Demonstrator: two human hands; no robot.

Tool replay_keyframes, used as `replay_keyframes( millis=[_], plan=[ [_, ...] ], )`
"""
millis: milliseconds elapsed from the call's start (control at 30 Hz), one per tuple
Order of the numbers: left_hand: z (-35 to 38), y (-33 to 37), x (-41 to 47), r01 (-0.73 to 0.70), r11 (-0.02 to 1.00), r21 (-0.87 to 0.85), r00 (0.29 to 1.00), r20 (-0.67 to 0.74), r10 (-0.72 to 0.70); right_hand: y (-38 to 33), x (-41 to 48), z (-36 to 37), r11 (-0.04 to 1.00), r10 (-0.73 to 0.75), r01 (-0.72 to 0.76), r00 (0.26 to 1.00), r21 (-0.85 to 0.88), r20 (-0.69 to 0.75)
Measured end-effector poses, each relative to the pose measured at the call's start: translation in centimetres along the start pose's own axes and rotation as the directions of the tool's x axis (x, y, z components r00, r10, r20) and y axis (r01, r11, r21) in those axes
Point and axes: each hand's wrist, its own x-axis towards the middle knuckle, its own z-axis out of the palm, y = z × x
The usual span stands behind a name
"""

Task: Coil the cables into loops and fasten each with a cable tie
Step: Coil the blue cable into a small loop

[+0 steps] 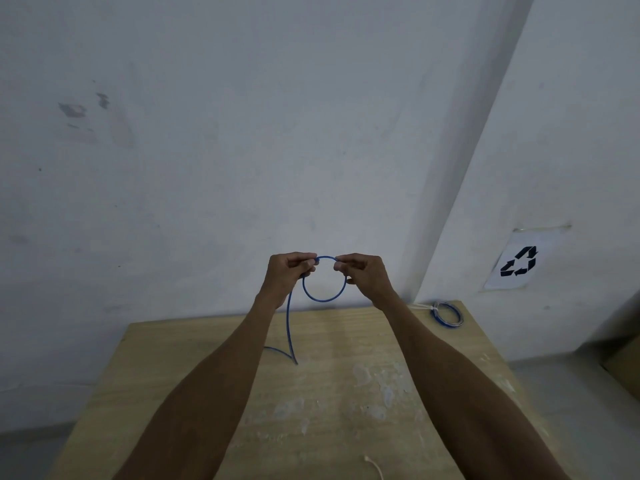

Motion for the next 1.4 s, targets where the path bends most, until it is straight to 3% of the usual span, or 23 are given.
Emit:
replay_keyframes(
  millis=[233,567,800,1100,1267,1400],
  plan=[
    [0.2,0.4,-0.1,-0.026,1.000,0.013,0.999,0.020,0.026,-1.1,0.2,-0.3,0.989,-0.114,0.117,0.993,-0.095,0.026],
    [1.2,1.2,-0.3,-0.047,0.998,0.033,0.997,0.066,0.045,-2.7,-0.1,-0.3,0.992,-0.084,0.076,0.994,0.100,0.069],
    [1.7,1.4,-0.4,-0.038,0.999,0.023,0.997,0.072,0.036,-2.7,-0.1,-0.3,0.990,-0.100,0.094,0.994,0.107,0.053],
    [2.1,1.2,-0.7,-0.012,1.000,0.007,1.000,0.022,0.011,-2.5,0.4,-0.9,0.979,-0.170,0.178,0.982,-0.099,0.081],
    [1.9,1.1,-1.5,-0.003,0.999,-0.045,0.999,0.054,0.006,-2.6,0.5,-1.3,0.993,-0.113,0.113,0.993,0.043,-0.020],
    [1.9,0.7,-1.4,0.007,0.993,-0.116,1.000,0.010,-0.006,-2.6,0.1,-1.4,0.992,-0.089,0.090,0.996,0.086,-0.010]
  ],
)
